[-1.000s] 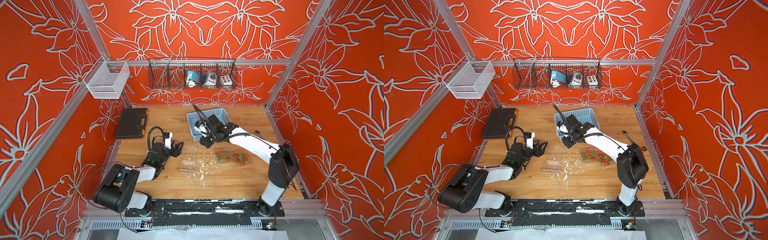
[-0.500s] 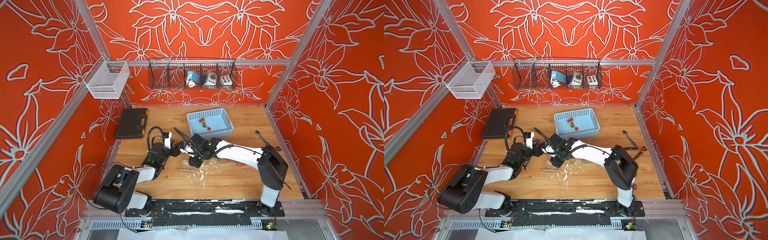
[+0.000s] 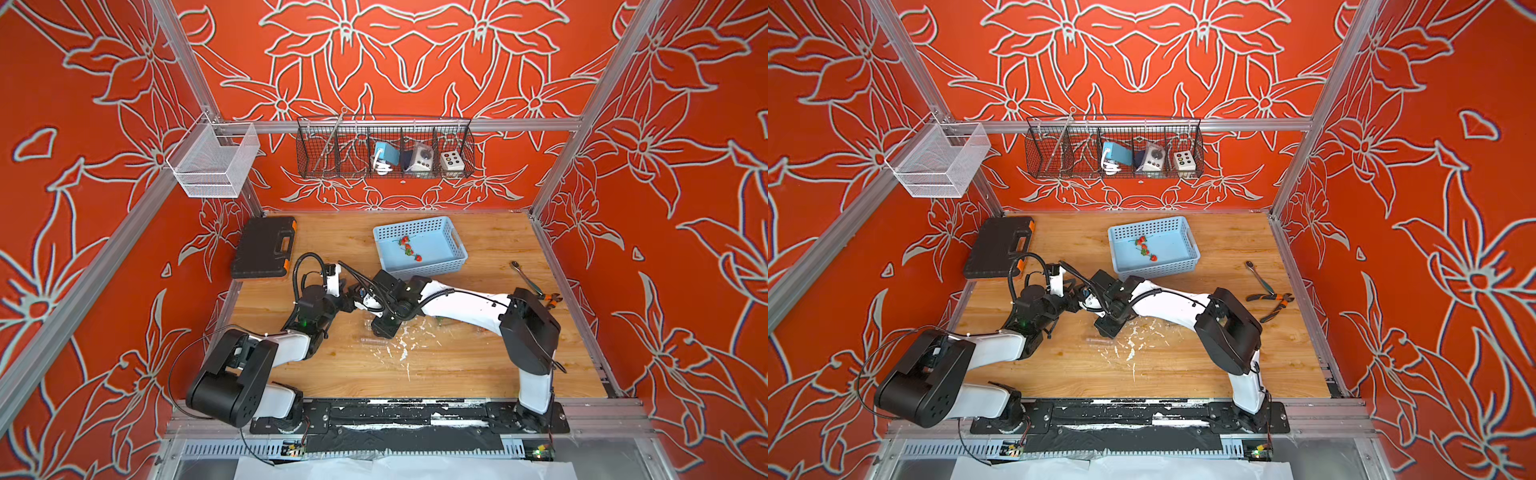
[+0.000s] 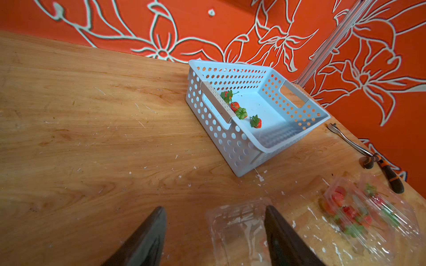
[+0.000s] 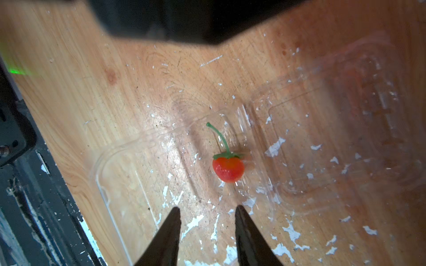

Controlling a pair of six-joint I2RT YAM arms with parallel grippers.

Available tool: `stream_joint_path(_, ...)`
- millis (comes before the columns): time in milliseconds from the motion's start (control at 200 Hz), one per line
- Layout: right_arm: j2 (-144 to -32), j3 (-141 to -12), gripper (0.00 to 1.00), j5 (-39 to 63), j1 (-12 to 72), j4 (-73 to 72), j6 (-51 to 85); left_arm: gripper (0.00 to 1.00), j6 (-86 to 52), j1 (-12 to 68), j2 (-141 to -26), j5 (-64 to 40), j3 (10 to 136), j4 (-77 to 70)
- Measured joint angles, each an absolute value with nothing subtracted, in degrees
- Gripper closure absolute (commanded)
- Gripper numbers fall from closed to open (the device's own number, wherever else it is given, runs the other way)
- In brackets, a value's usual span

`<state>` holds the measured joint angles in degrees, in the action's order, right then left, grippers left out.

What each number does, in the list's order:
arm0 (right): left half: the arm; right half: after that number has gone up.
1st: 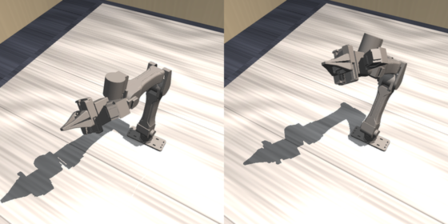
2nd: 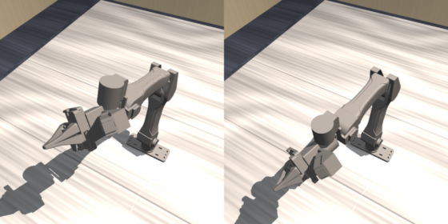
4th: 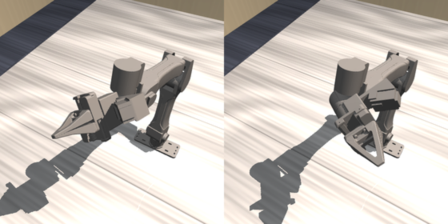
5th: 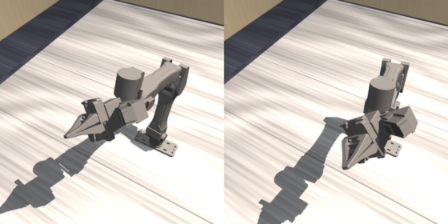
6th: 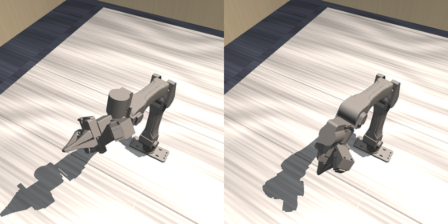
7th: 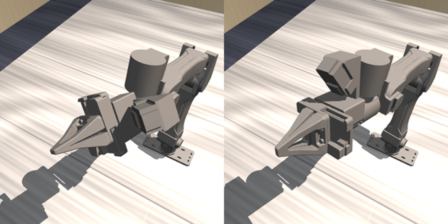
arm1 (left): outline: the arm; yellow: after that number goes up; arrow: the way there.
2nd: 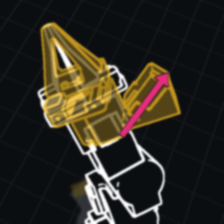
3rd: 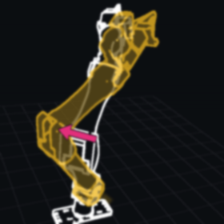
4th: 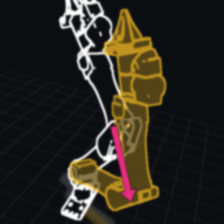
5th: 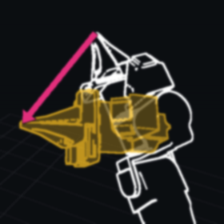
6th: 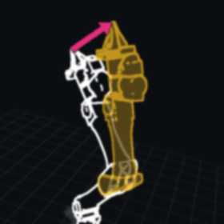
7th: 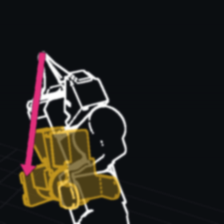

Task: Pack strawberries into containers
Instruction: Place the strawberry in the packing box, then pick up the strawberry from the basket.

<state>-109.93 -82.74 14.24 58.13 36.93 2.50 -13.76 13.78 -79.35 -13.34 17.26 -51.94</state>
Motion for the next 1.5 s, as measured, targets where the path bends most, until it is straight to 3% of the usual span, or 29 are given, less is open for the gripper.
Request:
stream_joint_path(170,-109.69,-85.03,0.57,11.38,55.55,37.54,2.76,0.33,-13.78,13.82,-79.35,-13.74,17.26,-51.96)
stream_joint_path(510,-110.43,-97.84,0.49,4.45,37.21,38.87,3.14,0.33,-13.82,13.89,-80.03,-15.66,17.80,-51.75)
stream_joint_path(766,-122.54,-112.31,0.48,1.50,30.70,43.35,1.67,0.32,-13.32,13.89,-80.51,-16.23,18.81,-51.51)
stream_joint_path(1031,-135.41,-123.46,0.43,1.48,27.00,50.85,-0.97,0.32,-13.19,13.93,-80.51,-16.45,18.81,-51.51)
stream_joint_path(1501,-144.09,-134.91,0.42,2.22,27.03,56.36,-4.01,0.33,-13.02,13.93,-80.53,-16.64,18.81,-51.51)
